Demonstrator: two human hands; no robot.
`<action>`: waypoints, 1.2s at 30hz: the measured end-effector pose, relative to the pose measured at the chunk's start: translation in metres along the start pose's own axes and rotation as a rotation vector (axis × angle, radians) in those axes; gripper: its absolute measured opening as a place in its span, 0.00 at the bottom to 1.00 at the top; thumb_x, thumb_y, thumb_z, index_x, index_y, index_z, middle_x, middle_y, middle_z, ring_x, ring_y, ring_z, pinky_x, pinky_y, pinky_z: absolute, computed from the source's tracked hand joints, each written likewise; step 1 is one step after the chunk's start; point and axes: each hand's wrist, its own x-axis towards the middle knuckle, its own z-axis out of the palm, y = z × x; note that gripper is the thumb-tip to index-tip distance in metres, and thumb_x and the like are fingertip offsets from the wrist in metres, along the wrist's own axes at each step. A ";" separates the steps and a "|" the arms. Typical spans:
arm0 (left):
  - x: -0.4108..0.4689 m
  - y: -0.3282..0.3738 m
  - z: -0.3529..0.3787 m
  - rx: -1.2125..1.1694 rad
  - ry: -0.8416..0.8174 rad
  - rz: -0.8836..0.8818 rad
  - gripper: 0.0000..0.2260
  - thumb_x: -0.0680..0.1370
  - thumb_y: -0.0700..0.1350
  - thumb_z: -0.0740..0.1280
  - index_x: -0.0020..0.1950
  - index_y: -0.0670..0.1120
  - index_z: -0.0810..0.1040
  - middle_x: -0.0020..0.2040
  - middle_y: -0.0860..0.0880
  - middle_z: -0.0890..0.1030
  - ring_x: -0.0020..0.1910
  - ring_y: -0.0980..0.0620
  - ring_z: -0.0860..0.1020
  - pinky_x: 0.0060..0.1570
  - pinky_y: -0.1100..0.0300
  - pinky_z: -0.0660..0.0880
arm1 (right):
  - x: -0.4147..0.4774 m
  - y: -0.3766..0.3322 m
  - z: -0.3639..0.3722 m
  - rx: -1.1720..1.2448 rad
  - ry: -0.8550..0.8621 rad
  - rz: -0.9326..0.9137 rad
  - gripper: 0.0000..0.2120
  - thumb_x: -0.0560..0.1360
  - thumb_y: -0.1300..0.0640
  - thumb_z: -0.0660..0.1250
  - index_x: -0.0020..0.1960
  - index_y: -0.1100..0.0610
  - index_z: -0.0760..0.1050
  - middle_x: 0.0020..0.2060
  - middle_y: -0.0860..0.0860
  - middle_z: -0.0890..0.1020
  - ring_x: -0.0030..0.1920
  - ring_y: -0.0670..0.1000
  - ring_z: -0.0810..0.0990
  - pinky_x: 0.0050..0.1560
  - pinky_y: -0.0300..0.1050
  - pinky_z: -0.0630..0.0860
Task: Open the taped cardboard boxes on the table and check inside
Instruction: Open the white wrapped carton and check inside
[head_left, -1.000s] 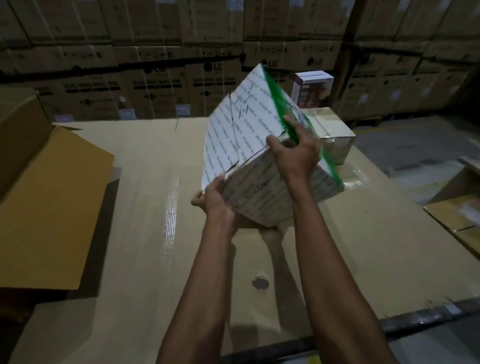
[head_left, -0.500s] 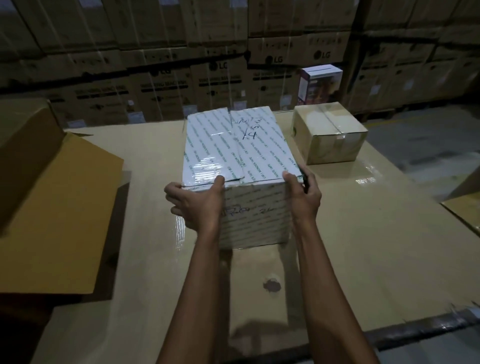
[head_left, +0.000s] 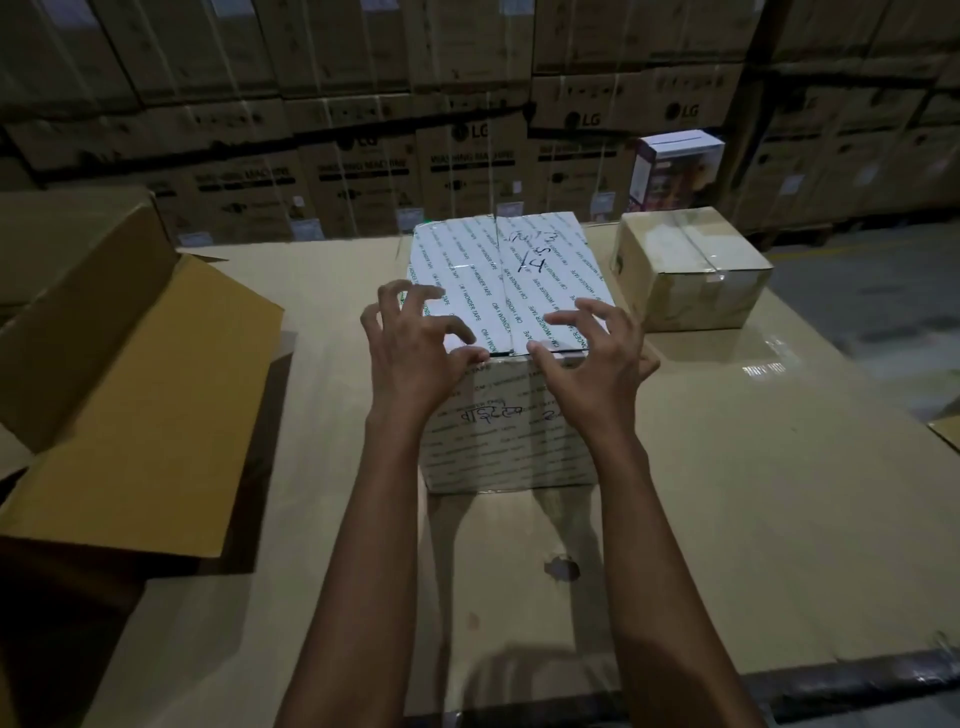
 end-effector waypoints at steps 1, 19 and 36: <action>0.005 -0.006 -0.001 -0.003 0.002 0.042 0.13 0.65 0.63 0.79 0.39 0.56 0.87 0.60 0.54 0.81 0.66 0.46 0.70 0.61 0.46 0.66 | -0.002 0.001 0.000 -0.007 -0.003 0.003 0.13 0.70 0.45 0.78 0.54 0.40 0.82 0.65 0.41 0.76 0.71 0.46 0.68 0.66 0.60 0.63; -0.026 -0.088 -0.012 -0.676 0.645 -1.212 0.04 0.71 0.45 0.71 0.37 0.45 0.80 0.34 0.49 0.85 0.29 0.50 0.83 0.35 0.49 0.84 | 0.000 0.003 0.004 -0.072 -0.001 -0.051 0.09 0.71 0.46 0.77 0.50 0.41 0.83 0.59 0.40 0.80 0.66 0.46 0.72 0.61 0.49 0.56; -0.030 0.041 0.030 -0.066 0.029 -0.323 0.19 0.82 0.61 0.60 0.53 0.53 0.87 0.56 0.48 0.80 0.62 0.45 0.70 0.66 0.47 0.59 | 0.006 0.007 0.013 -0.147 0.095 -0.042 0.10 0.67 0.42 0.80 0.44 0.44 0.84 0.50 0.42 0.84 0.57 0.50 0.76 0.53 0.45 0.57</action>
